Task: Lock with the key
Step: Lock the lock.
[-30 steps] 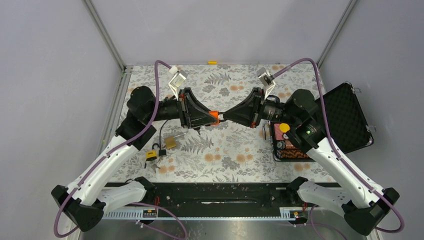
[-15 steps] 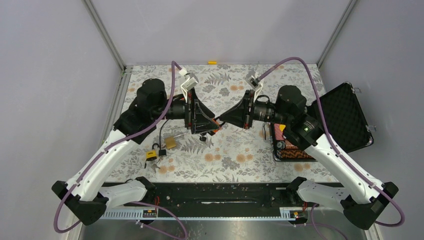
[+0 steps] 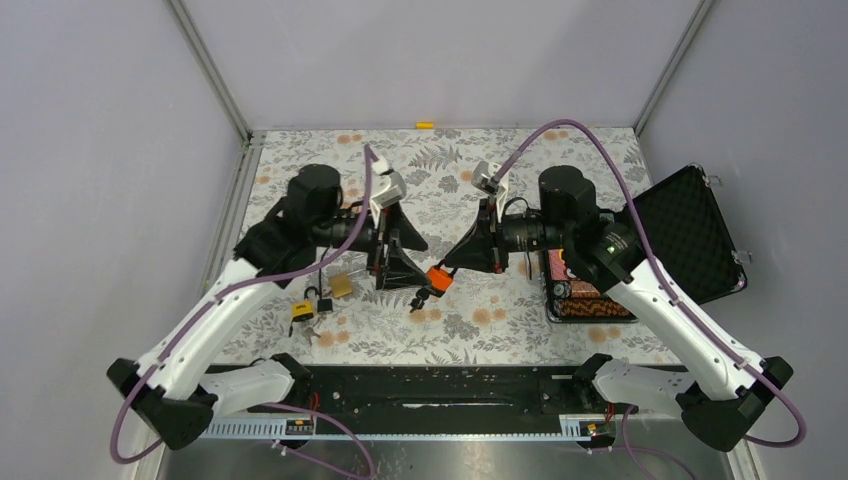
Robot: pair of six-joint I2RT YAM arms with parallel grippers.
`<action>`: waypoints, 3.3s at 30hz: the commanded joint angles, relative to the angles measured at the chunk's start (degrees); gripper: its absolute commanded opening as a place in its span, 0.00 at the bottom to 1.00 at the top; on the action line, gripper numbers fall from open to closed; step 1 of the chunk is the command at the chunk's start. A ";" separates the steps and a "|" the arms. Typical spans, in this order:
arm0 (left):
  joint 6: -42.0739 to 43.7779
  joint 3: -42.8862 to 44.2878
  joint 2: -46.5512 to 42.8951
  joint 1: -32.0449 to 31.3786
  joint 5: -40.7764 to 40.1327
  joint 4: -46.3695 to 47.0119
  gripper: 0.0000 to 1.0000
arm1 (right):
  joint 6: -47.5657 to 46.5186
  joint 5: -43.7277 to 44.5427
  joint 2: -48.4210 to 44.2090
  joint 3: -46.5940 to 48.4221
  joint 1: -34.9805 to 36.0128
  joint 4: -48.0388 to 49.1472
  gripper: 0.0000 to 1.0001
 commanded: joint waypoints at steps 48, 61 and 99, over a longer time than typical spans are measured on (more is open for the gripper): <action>-36.20 -9.82 5.30 -3.37 -21.11 58.77 0.00 | 33.68 10.02 -3.56 -22.58 -3.58 58.64 0.88; -36.19 -9.82 5.71 -4.49 -24.10 67.50 0.00 | 37.28 9.72 -1.76 -25.72 -3.60 69.97 0.64; -53.12 -10.18 6.27 7.32 -16.69 79.60 0.00 | 39.61 -9.94 -3.28 -26.70 -3.67 56.74 0.00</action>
